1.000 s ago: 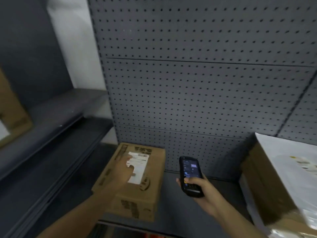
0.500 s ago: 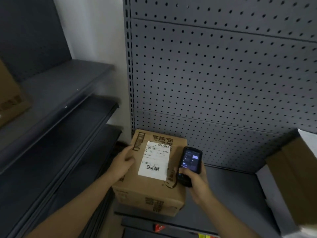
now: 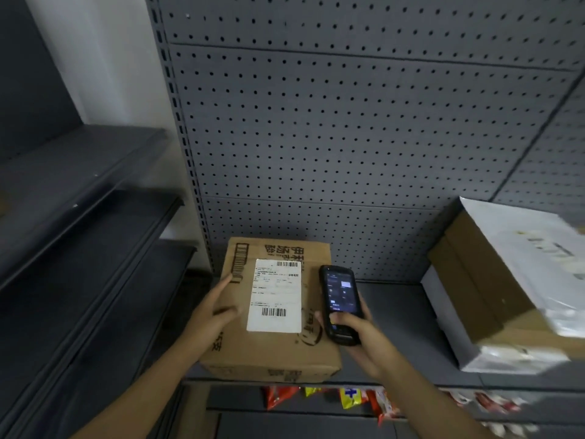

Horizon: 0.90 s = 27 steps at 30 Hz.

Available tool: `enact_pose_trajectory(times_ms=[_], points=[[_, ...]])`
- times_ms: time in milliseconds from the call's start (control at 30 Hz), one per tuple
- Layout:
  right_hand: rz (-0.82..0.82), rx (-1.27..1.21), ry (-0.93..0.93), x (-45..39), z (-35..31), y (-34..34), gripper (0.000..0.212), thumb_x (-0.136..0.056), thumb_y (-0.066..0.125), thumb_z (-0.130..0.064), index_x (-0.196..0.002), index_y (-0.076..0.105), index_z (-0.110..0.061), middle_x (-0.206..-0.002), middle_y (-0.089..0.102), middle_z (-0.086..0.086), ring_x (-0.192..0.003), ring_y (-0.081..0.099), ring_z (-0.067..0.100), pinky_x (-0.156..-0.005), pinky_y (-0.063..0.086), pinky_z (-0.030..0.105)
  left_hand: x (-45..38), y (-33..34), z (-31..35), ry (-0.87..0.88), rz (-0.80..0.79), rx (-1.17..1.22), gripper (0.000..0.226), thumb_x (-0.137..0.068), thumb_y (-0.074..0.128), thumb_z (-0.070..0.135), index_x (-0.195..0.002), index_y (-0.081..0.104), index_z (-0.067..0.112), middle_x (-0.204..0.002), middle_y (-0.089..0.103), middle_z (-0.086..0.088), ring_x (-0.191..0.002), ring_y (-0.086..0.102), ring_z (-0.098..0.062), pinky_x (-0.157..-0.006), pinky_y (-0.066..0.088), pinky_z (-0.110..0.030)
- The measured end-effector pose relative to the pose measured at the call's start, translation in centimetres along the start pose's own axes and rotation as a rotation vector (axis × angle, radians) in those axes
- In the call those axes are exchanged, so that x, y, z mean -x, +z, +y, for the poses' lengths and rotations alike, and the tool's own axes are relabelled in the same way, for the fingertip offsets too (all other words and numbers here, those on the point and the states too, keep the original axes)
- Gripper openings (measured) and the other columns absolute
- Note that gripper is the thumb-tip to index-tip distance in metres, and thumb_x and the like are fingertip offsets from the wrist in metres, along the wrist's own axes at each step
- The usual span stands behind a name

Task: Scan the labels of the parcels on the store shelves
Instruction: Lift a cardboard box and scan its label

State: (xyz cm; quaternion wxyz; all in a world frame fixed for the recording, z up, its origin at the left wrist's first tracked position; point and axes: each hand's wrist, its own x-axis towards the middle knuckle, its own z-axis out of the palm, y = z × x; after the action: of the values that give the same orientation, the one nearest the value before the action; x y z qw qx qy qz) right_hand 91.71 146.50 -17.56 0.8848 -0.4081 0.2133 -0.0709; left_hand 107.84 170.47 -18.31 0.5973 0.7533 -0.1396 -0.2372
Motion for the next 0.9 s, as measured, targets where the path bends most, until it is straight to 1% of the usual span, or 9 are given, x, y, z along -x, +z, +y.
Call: enact_pose_trajectory(times_ms=[133, 200, 267, 367, 467, 567, 667, 733, 900], points=[[0.05, 0.049, -0.041, 6.2, -2.7, -5.9, 0.088, -0.06, 0.08, 0.01, -0.133, 0.053, -0.031, -0.127, 0.066, 0.014, -0.119, 0.058, 0.043, -0.091, 0.056, 0.047, 3.4, 6.8, 0.4, 0.092, -0.055, -0.011, 0.072, -0.092, 0.058, 0.001, -0.146, 0.033, 0.042, -0.147, 0.038, 0.01, -0.118, 0.049, -0.001, -0.091, 0.045, -0.022], [0.099, 0.123, -0.059, 9.3, -3.9, -9.3, 0.108, -0.049, 0.092, 0.002, -0.14, 0.047, -0.033, -0.129, 0.065, 0.013, -0.123, 0.056, 0.041, -0.102, 0.047, 0.054, 5.3, 10.9, 0.0, 0.147, -0.066, -0.052, 0.076, -0.09, 0.059, 0.0, -0.145, 0.032, 0.044, -0.153, 0.031, 0.011, -0.133, 0.04, -0.01, -0.107, 0.039, -0.033], [0.12, 0.153, -0.079, 12.2, -4.6, -12.5, 0.112, -0.047, 0.092, 0.001, -0.142, 0.044, -0.035, -0.13, 0.064, 0.012, -0.124, 0.055, 0.039, -0.105, 0.042, 0.058, 7.3, 14.7, -0.8, 0.177, -0.077, -0.072, 0.078, -0.09, 0.061, 0.001, -0.146, 0.03, 0.046, -0.156, 0.025, 0.014, -0.14, 0.031, -0.011, -0.115, 0.031, -0.04], [0.136, 0.22, -0.086, 15.8, -5.7, -15.9, 0.107, -0.049, 0.09, 0.005, -0.138, 0.048, -0.036, -0.127, 0.067, 0.01, -0.119, 0.06, 0.035, -0.101, 0.045, 0.06, 9.8, 19.1, -2.1, 0.183, -0.096, -0.048, 0.081, -0.088, 0.067, 0.01, -0.137, 0.031, 0.063, -0.156, 0.026, 0.015, -0.143, 0.029, -0.011, -0.116, 0.031, -0.048], [0.22, 0.305, -0.07, 18.1, -6.1, -18.2, 0.114, -0.038, 0.093, -0.003, -0.139, 0.047, -0.031, -0.12, 0.071, 0.006, -0.114, 0.063, 0.031, -0.095, 0.051, 0.056, 11.0, 22.3, -3.2, 0.167, -0.175, -0.038, 0.085, -0.077, 0.075, 0.038, -0.141, 0.025, 0.062, -0.155, 0.029, 0.013, -0.142, 0.034, -0.016, -0.113, 0.033, -0.054], [0.228, 0.322, -0.046, 18.5, -6.5, -20.1, 0.124, -0.024, 0.098, -0.009, -0.135, 0.048, -0.03, -0.115, 0.072, 0.008, -0.109, 0.065, 0.033, -0.086, 0.057, 0.049, 11.6, 24.8, -3.4, 0.137, -0.141, -0.129, 0.079, -0.087, 0.069, 0.03, -0.134, 0.016, 0.065, -0.159, 0.011, 0.016, -0.147, 0.016, -0.012, -0.12, 0.02, -0.05], [0.232, 0.313, -0.069, 18.3, -7.2, -20.5, 0.092, -0.055, 0.086, 0.011, -0.13, 0.051, -0.03, -0.11, 0.073, 0.011, -0.101, 0.068, 0.034, -0.08, 0.057, 0.047, 11.0, 25.9, -3.5, 0.122, -0.144, -0.164, 0.074, -0.09, 0.064, 0.032, -0.138, 0.014, 0.059, -0.16, 0.002, 0.019, -0.148, 0.01, -0.011, -0.121, 0.017, -0.049], [0.234, 0.31, -0.076, 18.3, -7.4, -20.6, 0.076, -0.068, 0.072, 0.019, -0.119, 0.054, -0.035, -0.101, 0.074, 0.006, -0.091, 0.07, 0.025, -0.074, 0.058, 0.042, 11.0, 26.5, -3.2, 0.09, -0.176, -0.184, 0.077, -0.091, 0.06, 0.035, -0.148, 0.01, 0.05, -0.159, -0.006, 0.021, -0.148, 0.006, -0.011, -0.121, 0.016, -0.049], [0.255, 0.338, -0.079, 19.2, -6.9, -19.8, 0.084, -0.07, 0.073, 0.015, -0.133, 0.049, -0.036, -0.117, 0.07, 0.006, -0.109, 0.065, 0.027, -0.087, 0.055, 0.045, 12.1, 26.6, -3.4, 0.07, -0.218, -0.263, 0.081, -0.095, 0.055, 0.039, -0.15, -0.004, 0.048, -0.158, -0.017, 0.02, -0.148, -0.002, -0.013, -0.122, 0.014, -0.046]])
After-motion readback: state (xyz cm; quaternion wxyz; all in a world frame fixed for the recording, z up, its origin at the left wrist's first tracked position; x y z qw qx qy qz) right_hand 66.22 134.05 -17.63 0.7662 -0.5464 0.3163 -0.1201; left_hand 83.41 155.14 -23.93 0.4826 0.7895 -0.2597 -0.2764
